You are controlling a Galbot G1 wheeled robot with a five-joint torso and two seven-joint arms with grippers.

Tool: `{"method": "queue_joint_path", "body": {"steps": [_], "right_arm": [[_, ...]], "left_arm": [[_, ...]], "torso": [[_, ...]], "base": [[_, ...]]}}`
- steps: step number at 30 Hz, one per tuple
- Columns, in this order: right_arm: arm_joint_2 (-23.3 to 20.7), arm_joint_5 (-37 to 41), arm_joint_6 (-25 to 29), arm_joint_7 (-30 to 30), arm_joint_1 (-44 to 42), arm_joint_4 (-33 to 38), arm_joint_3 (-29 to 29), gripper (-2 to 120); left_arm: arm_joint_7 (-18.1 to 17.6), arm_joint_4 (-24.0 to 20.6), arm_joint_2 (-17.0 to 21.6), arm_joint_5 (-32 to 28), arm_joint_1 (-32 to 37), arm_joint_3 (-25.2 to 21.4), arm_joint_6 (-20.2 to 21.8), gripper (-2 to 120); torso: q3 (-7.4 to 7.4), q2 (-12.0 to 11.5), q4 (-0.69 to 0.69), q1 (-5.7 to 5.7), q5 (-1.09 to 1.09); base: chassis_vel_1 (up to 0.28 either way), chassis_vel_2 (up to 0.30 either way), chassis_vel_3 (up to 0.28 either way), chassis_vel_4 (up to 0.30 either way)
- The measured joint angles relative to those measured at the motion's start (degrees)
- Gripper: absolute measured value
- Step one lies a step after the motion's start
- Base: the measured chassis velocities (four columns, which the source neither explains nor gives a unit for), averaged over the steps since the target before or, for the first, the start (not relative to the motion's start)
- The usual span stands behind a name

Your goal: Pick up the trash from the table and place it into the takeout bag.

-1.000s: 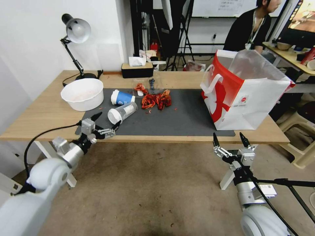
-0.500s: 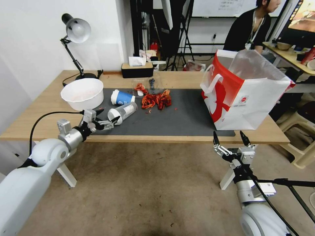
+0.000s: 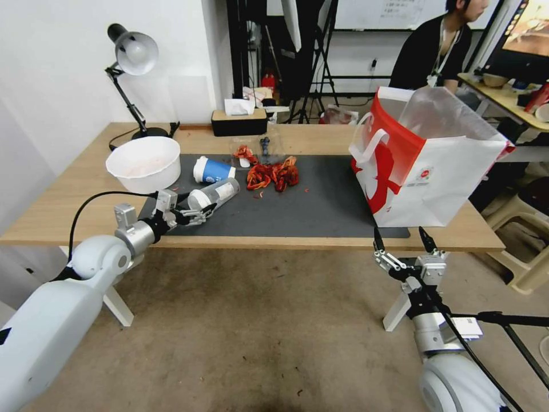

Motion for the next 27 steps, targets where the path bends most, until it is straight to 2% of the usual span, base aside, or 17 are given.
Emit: {"method": "queue_joint_path", "body": {"steps": [7,11,14,18,27], "right_arm": [[0.19,-0.08,0.0,0.06,0.27,-0.2,-0.04,92],[0.24,-0.13,0.0,0.09,0.32,-0.32,-0.06,91],[0.26,-0.19,0.0,0.11,0.19,-0.37,-0.06,89],[0.26,-0.21,0.01,0.13,0.17,-0.36,-0.04,88],[0.23,-0.21,0.01,0.17,0.2,-0.34,0.02,88]], "left_arm": [[0.33,0.45,0.09,0.14,-0.26,0.52,0.45,97],[0.66,0.6,0.02,0.38,-0.27,0.62,0.34,89],[1.15,0.73,-0.08,1.15,-0.27,0.6,-0.03,75],[1.49,0.83,-0.1,1.46,-0.35,0.6,-0.25,69],[4.82,0.47,0.47,3.01,-0.01,-0.22,-2.67,68]], "torso": [[0.0,0.0,0.0,0.0,0.0],[0.0,0.0,0.0,0.0,0.0],[0.0,0.02,0.01,-0.01,0.01],[0.0,0.02,0.01,-0.01,0.01],[0.0,0.01,-0.01,0.0,-0.01]], "base": [[0.0,0.0,0.0,0.0],[0.0,0.0,0.0,0.0],[0.0,0.0,0.0,0.0],[0.0,0.0,0.0,0.0],[0.0,0.0,0.0,0.0]]}}
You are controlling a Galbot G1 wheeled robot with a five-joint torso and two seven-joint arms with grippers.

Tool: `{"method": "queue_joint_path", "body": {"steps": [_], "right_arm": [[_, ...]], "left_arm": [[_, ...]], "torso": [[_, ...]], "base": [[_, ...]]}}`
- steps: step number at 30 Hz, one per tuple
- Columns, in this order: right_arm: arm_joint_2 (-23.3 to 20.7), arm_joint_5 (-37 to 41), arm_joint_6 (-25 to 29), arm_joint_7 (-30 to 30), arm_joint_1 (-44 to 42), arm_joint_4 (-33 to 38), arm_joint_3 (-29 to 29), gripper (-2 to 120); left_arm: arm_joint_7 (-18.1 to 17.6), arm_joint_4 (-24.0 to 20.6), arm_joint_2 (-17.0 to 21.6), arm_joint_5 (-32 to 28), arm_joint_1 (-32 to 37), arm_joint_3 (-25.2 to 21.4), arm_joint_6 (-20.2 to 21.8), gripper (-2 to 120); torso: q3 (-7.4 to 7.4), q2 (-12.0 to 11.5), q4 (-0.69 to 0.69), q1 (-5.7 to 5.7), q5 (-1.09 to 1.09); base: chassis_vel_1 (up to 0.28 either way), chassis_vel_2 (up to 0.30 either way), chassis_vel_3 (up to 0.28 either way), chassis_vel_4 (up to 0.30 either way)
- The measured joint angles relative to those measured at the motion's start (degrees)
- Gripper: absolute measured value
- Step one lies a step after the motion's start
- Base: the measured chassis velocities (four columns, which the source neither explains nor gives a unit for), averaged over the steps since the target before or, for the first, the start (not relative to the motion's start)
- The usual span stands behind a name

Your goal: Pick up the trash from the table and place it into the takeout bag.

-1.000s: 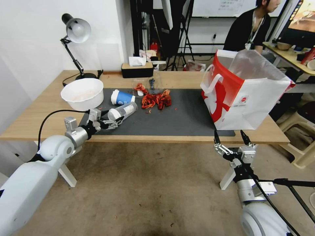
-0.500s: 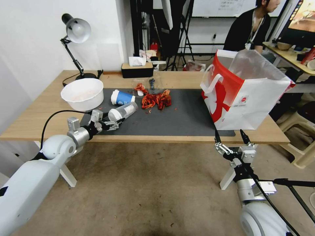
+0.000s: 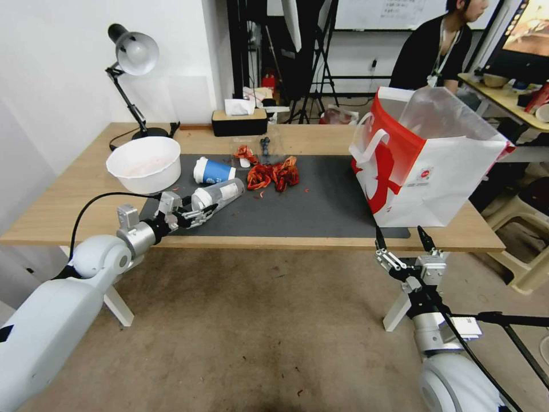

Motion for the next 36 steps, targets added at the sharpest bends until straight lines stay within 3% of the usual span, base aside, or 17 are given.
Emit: {"method": "queue_joint_path", "body": {"steps": [8,12,16,19,20,24,25,30,36], "right_arm": [[0.04,-0.02,0.02,0.0,0.1,-0.01,-0.05,88],[0.15,-0.06,0.07,0.0,0.05,0.0,-0.1,88],[0.16,-0.1,0.08,0.0,-0.02,0.07,-0.1,88],[0.23,-0.34,0.09,0.01,-0.03,0.28,-0.05,88],[0.23,-0.34,0.09,0.01,-0.03,0.28,-0.05,88],[0.46,-0.97,0.08,0.06,-0.03,0.44,-0.08,88],[0.46,-0.97,0.08,0.06,-0.03,0.44,-0.08,88],[0.82,-1.54,0.0,0.11,-0.12,0.75,-0.17,88],[0.89,-1.71,-0.33,0.18,-0.05,1.02,-0.14,88]], "left_arm": [[4.04,-2.72,1.41,-0.96,0.11,-1.58,-2.54,68],[6.89,-3.82,2.89,-5.55,-3.91,0.9,-5.09,68],[7.4,-3.55,3.21,-6.99,-7.32,3.49,-5.56,68],[7.29,-1.63,3.35,-9.75,-16.72,11.97,-5.81,68],[7.29,-1.63,3.35,-9.75,-16.72,11.97,-5.81,68],[6.36,2.01,1.23,-12.33,-28.96,21.92,-5.72,68],[6.36,2.01,1.23,-12.33,-28.96,21.92,-5.72,68],[6.09,7.66,-3.75,-13.5,-41.95,30.48,-5.64,68],[5.74,13.58,-10.57,-14.29,-50.46,38.35,-5.63,68]], "torso": [[0.0,0.0,0.02,0.0,0.02],[0.0,0.0,0.02,0.0,0.01],[0.0,-0.01,0.02,0.0,0.01],[0.0,-0.01,0.01,0.0,0.02],[0.0,-0.01,0.01,0.0,0.02],[0.0,-0.02,0.0,0.0,0.03],[0.0,-0.02,0.0,0.0,0.03],[0.01,-0.02,0.0,0.0,0.02],[0.01,-0.02,0.03,0.0,0.02]], "base": [[0.0,0.0,0.0,0.0],[0.0,0.0,0.0,0.0],[0.0,0.0,0.0,0.0],[0.0,0.0,0.0,0.0],[0.0,0.0,0.0,0.0],[0.0,0.0,0.0,0.0],[0.0,0.0,0.0,0.0],[0.0,0.0,0.0,0.0],[0.0,0.0,0.0,0.0]]}}
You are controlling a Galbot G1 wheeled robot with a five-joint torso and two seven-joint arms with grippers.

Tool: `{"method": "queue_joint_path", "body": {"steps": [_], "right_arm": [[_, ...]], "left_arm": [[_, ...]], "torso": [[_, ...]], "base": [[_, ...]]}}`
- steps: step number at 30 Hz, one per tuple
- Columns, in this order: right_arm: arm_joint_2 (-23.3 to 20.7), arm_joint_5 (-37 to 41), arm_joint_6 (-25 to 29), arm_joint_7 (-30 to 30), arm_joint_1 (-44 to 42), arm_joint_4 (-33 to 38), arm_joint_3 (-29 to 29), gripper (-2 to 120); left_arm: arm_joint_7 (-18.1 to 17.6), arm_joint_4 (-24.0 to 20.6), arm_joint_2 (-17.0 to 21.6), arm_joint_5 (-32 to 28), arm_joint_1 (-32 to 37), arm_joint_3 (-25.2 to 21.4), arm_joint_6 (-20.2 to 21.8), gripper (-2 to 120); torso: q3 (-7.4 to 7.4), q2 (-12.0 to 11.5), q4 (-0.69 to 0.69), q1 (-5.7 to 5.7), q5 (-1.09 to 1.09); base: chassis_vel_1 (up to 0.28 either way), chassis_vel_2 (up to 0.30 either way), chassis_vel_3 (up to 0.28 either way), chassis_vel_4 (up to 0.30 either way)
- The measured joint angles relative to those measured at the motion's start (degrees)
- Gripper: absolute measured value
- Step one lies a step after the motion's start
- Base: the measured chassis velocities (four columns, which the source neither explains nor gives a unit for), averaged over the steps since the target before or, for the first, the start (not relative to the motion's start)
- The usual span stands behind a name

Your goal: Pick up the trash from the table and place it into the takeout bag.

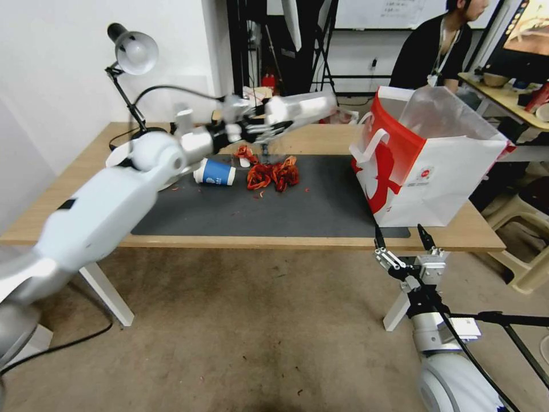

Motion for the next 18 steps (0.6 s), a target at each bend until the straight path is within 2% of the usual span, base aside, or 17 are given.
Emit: {"method": "queue_joint_path", "body": {"steps": [2,5,6,8,17,18], "right_arm": [[0.01,-0.02,-0.02,0.01,0.01,0.02,0.01,88],[0.14,-0.19,-0.11,0.08,-0.02,0.05,0.08,88],[0.14,-0.19,-0.11,0.08,-0.02,0.05,0.08,88],[0.16,-0.21,-0.18,0.12,-0.06,0.17,0.16,88],[0.19,-0.19,-0.37,0.17,0.17,0.33,0.3,88],[0.27,-0.17,-0.38,0.18,0.23,0.33,0.3,88]], "left_arm": [[-0.02,0.36,-0.52,-0.05,-0.48,0.48,0.0,68],[-0.15,5.39,-7.37,-0.35,-6.3,4.81,-0.02,68],[-0.15,5.39,-7.37,-0.35,-6.3,4.81,-0.02,68],[-0.22,9.44,-11.48,-0.68,-10.73,7.3,-0.05,68],[-0.32,14.86,-17.28,-1.32,-15.95,10.82,0.04,68],[-0.32,16.43,-18.83,-1.33,-16.68,11.58,-0.04,68]], "torso": [[0.0,0.0,-0.01,0.0,0.01],[0.0,0.0,-0.05,0.0,0.03],[0.0,0.0,-0.05,0.0,0.03],[-0.01,0.0,-0.02,0.0,0.03],[-0.01,0.01,-0.02,0.0,0.01],[-0.01,0.01,-0.01,0.0,0.01]], "base": [[0.0,0.0,0.0,0.0],[0.0,0.0,0.0,0.0],[0.0,0.0,0.0,0.0],[0.0,0.0,0.0,0.0],[0.0,0.0,0.0,0.0],[0.0,0.0,0.0,0.0]]}}
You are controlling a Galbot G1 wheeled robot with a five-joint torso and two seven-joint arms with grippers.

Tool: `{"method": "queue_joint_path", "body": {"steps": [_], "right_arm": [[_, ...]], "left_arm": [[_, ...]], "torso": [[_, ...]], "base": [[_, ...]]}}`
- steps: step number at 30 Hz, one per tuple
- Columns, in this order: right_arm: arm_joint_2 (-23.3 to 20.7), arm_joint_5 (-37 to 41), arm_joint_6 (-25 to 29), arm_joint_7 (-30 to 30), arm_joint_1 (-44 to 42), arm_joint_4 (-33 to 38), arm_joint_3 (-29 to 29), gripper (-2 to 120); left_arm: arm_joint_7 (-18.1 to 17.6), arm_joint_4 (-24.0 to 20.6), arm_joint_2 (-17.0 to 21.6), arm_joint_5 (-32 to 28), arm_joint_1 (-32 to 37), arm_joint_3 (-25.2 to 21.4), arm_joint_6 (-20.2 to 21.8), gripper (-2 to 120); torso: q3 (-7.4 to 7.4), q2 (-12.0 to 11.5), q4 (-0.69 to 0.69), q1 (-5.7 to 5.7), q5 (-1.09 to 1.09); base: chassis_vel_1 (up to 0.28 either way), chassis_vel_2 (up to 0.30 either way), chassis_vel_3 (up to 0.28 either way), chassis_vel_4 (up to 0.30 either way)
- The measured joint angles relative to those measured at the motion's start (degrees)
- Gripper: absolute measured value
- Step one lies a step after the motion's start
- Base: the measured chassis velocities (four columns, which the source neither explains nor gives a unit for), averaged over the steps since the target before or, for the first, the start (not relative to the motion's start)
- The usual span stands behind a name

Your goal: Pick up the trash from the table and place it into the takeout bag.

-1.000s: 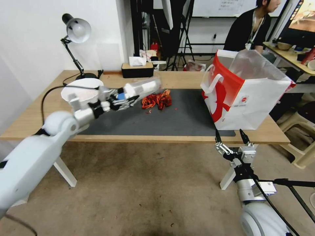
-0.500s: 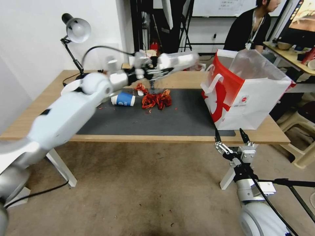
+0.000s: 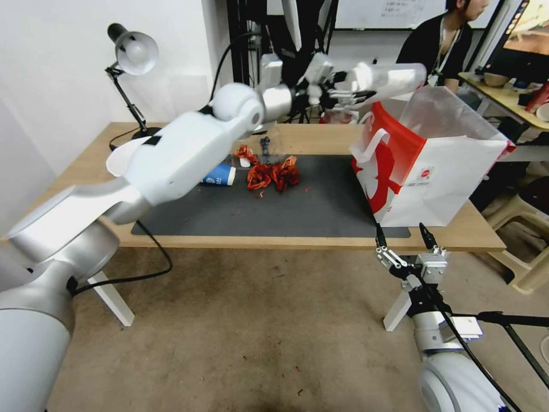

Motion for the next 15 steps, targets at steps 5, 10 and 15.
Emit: {"method": "queue_joint_path", "body": {"steps": [5,10,15], "right_arm": [[0.3,0.02,-0.01,0.01,0.04,0.0,0.02,88],[0.46,0.05,0.08,0.03,0.03,-0.04,0.1,88],[0.51,0.13,0.22,0.05,0.0,0.0,0.18,88]], "left_arm": [[-0.34,3.61,-4.72,0.01,-1.61,1.82,0.03,68],[-1.1,4.94,-8.33,0.14,-1.77,2.56,0.3,68],[-1.94,6.9,-10.85,0.57,-2.13,4.45,0.36,68]], "torso": [[0.0,0.0,-0.01,0.0,0.0],[0.0,0.0,-0.01,0.0,-0.01],[0.0,0.0,-0.02,0.0,0.0]], "base": [[0.0,0.0,0.0,0.0],[0.0,0.0,0.0,0.0],[0.0,0.0,0.0,0.0]]}}
